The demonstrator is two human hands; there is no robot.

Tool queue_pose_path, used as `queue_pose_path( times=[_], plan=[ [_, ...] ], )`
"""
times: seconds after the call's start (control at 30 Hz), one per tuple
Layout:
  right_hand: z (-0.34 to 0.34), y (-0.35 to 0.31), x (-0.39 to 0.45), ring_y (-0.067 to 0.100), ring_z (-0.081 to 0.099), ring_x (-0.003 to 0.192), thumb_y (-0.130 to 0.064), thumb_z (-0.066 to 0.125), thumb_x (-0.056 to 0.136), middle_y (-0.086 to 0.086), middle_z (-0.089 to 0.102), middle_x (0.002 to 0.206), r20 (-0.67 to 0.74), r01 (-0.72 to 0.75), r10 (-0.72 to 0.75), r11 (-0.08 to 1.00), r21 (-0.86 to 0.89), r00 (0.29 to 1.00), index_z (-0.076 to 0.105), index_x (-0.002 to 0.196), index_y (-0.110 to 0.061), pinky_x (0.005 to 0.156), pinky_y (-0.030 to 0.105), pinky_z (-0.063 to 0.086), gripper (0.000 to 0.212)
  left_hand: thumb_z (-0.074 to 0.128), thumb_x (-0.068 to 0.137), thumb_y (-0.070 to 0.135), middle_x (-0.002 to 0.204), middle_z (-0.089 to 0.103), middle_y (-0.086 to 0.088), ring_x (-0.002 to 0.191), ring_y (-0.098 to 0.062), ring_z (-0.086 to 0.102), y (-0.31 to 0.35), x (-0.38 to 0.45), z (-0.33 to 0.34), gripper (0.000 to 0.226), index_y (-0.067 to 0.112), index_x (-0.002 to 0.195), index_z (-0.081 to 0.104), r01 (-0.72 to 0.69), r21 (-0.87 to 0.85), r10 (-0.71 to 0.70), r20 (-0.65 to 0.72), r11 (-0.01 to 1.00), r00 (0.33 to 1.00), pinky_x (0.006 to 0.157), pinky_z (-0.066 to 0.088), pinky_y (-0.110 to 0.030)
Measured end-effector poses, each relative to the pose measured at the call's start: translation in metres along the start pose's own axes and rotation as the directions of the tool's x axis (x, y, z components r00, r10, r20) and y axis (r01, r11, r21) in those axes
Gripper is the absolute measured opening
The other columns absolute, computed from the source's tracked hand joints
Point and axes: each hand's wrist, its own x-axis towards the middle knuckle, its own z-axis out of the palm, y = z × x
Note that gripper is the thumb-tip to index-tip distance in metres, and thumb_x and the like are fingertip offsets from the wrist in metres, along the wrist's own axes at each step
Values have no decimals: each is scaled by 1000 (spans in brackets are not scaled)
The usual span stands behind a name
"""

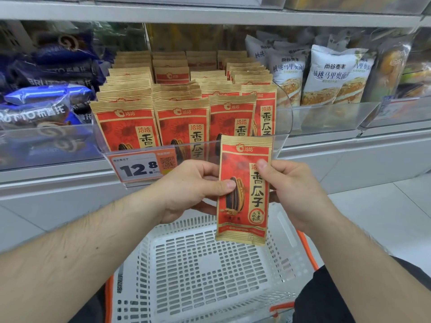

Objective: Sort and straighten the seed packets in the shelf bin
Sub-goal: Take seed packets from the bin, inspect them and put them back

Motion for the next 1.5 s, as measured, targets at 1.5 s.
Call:
queue_pose_path(
  times=[1.5],
  plan=[
    [-2,-3,-25,12,73,72,-12,87,70,-4,72,93,213,45,46,915,-402,976,53,117,-38,53,32,57,64,79,85,34,114,73,9,105,-15,70,-9,-6,10,45,31,125,60,22,220,-45,102,975,994,90,58,-46]
  ],
)
